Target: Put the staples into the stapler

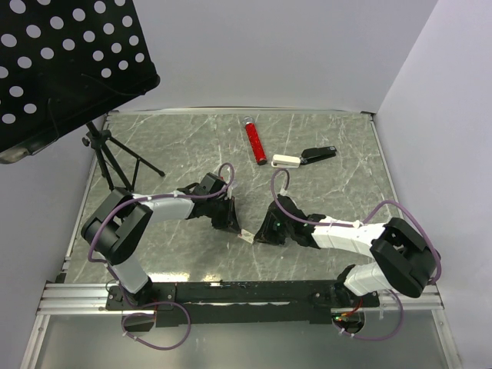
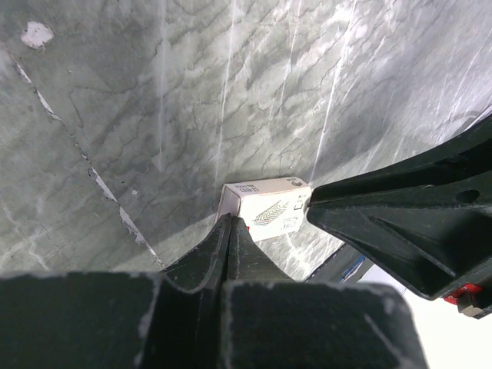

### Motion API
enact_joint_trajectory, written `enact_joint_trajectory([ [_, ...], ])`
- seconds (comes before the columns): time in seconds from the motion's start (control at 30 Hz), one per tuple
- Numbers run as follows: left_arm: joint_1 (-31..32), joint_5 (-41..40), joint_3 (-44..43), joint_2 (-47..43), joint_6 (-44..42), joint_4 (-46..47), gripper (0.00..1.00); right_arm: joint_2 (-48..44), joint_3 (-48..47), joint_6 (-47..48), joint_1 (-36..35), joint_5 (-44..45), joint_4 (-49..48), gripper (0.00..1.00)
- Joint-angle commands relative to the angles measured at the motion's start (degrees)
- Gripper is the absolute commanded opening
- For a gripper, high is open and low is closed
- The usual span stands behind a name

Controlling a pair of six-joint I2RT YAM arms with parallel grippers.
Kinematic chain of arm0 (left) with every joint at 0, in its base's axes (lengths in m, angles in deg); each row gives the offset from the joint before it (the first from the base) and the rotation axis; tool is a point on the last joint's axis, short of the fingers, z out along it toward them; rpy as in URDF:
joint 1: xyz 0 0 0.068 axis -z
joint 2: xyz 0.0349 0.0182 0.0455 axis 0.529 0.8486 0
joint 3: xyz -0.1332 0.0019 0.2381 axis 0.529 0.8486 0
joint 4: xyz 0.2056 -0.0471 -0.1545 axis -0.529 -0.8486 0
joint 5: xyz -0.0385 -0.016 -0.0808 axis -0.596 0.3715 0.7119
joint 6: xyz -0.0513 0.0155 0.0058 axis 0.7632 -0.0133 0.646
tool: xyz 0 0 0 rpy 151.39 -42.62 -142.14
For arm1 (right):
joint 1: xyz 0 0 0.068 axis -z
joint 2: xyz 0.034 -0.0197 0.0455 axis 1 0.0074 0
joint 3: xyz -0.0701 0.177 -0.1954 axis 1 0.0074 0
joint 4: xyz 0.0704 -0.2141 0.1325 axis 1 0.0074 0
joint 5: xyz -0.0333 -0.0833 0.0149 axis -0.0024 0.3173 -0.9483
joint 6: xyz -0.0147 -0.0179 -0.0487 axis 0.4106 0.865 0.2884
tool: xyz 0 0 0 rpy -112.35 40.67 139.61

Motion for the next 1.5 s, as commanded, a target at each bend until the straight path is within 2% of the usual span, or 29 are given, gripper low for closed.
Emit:
enact_joint_trajectory([
  [0.0,0.39,-0.70,0.33,-1.85,1.29,1.99,0.01,0.80,0.55,-1.49,0.27,-0.55,-1.93,0.25],
  [0.57,0.39,-1.49,0.68,-2.55,1.73,1.73,0.01,2.55,0.11,-1.76,0.27,-1.07,-1.85,0.22],
  [0.7,0.30,-2.02,1.29,-3.52,2.26,1.73,0.01,3.08,-1.20,0.69,0.45,-0.64,-4.04,0.22],
  [0.97,-0.05,-3.25,2.70,-5.01,3.14,1.64,0.02,6.86,-8.84,9.73,1.94,-0.11,-0.44,0.20],
  [1.17,-1.81,-4.04,4.72,-7.03,4.71,2.60,0.13,9.94,-15.09,17.30,2.65,-1.16,3.51,0.20],
  [1.27,-2.43,-4.04,6.04,-8.70,5.51,3.75,0.21,10.03,-16.58,19.32,2.64,-1.95,5.00,0.21],
  [1.4,-2.69,-4.04,6.57,-9.93,6.12,4.45,0.38,8.01,-17.03,20.65,2.73,-1.34,7.03,0.26],
  [1.47,-2.86,-3.78,6.66,-10.11,6.74,5.06,0.42,6.61,-16.68,20.74,3.26,-1.07,7.56,0.27],
])
